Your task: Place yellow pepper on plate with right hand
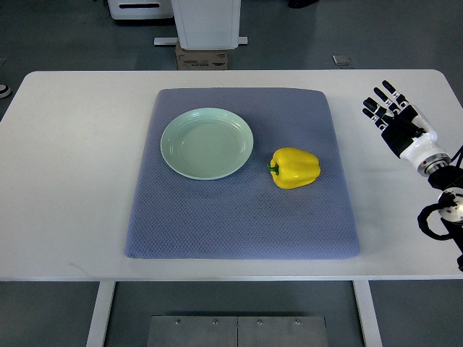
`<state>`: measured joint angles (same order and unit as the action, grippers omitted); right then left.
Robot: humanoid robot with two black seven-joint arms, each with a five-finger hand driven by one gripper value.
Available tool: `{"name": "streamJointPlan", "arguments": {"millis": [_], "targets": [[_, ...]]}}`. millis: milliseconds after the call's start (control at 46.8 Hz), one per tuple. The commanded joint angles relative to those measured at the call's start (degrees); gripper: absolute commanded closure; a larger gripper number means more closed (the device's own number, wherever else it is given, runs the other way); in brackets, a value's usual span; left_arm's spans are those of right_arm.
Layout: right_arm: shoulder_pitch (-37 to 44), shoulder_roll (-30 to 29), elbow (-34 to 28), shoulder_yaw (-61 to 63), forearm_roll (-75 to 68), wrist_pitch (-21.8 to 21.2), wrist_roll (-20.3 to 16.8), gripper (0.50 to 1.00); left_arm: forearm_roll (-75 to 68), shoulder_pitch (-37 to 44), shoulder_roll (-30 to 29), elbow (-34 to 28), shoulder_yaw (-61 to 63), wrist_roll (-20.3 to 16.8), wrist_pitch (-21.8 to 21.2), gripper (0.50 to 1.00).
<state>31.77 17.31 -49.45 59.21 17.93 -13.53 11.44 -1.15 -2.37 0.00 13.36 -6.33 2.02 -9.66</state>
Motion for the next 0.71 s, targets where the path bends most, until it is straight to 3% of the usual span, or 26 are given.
{"name": "streamJointPlan", "arguments": {"millis": [0, 299, 513, 684], "targets": [[-0.4, -0.1, -1.4, -0.2, 0.0, 0.0, 1.4, 0.500, 0.0, 0.0, 0.0, 0.0, 0.0, 0.0, 0.0, 0.500], [-0.4, 0.2, -1.5, -0.4, 0.0, -0.2, 2.7, 0.500, 0.0, 0.0, 0.0, 0.0, 0.0, 0.0, 0.0, 0.500], [-0.1, 0.9, -1.6, -0.5, 0.2, -5.4, 2.7, 0.500, 0.0, 0.0, 0.0, 0.0, 0.0, 0.0, 0.0, 0.500], [0.1, 2.4, -3.1, -1.5, 1.6, -5.5, 2.7, 0.502, 0.0, 0.0, 0.0, 0.0, 0.0, 0.0, 0.0, 0.500]]}}
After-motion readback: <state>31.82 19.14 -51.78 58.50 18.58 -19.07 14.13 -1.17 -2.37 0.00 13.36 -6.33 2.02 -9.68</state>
